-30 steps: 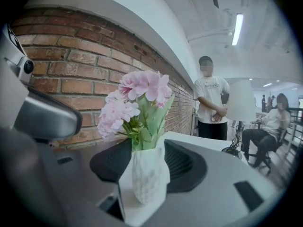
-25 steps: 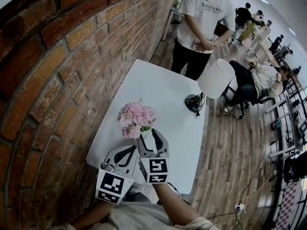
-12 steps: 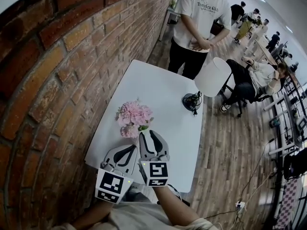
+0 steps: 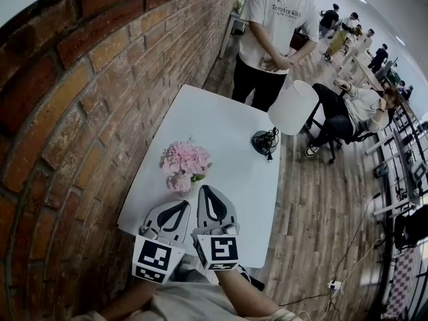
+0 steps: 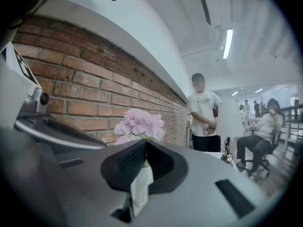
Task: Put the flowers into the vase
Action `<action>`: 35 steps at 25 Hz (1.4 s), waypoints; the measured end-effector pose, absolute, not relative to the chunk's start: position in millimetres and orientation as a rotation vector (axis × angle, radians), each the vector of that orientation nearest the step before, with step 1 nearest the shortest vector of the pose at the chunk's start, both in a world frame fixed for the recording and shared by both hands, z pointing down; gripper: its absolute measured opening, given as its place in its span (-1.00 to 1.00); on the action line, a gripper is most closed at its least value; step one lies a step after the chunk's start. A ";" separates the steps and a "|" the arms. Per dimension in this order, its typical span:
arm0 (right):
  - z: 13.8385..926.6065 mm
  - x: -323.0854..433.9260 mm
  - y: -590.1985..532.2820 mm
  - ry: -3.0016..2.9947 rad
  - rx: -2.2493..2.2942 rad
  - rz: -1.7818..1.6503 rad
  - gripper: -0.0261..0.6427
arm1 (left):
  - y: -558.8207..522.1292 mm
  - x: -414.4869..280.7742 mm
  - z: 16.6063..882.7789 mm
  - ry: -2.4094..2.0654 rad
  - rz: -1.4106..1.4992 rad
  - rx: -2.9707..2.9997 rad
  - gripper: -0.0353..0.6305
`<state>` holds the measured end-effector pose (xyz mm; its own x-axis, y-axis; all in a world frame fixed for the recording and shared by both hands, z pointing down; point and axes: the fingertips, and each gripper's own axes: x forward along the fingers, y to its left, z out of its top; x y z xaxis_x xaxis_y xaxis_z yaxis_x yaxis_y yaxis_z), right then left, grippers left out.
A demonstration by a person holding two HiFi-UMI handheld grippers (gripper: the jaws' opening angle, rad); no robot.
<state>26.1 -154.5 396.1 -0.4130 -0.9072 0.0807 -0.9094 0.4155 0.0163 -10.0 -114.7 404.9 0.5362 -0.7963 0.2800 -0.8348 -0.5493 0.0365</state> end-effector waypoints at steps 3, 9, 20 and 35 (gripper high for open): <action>387.9 24.9 -147.5 -2.587 1.650 0.016 -0.89 | -113.5 -10.7 403.0 -1.402 0.339 2.606 -0.87; 378.9 26.2 -134.0 -2.601 1.652 0.012 -0.90 | -113.9 -11.5 399.4 -1.411 0.319 2.611 -0.87; 357.5 23.4 -106.6 -2.637 1.627 -0.022 -0.90 | -112.2 -10.9 386.6 -1.451 0.268 2.632 -0.87; 357.6 26.8 -95.6 -2.642 1.621 0.005 -0.90 | -106.0 -6.0 378.9 -1.452 0.246 2.658 -0.87</action>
<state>26.8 -95.6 357.6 -0.4526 -0.8909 0.0376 -0.8910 0.4535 0.0190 -6.0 -106.0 378.9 0.5314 -0.8256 0.1899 -0.8421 -0.5391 0.0125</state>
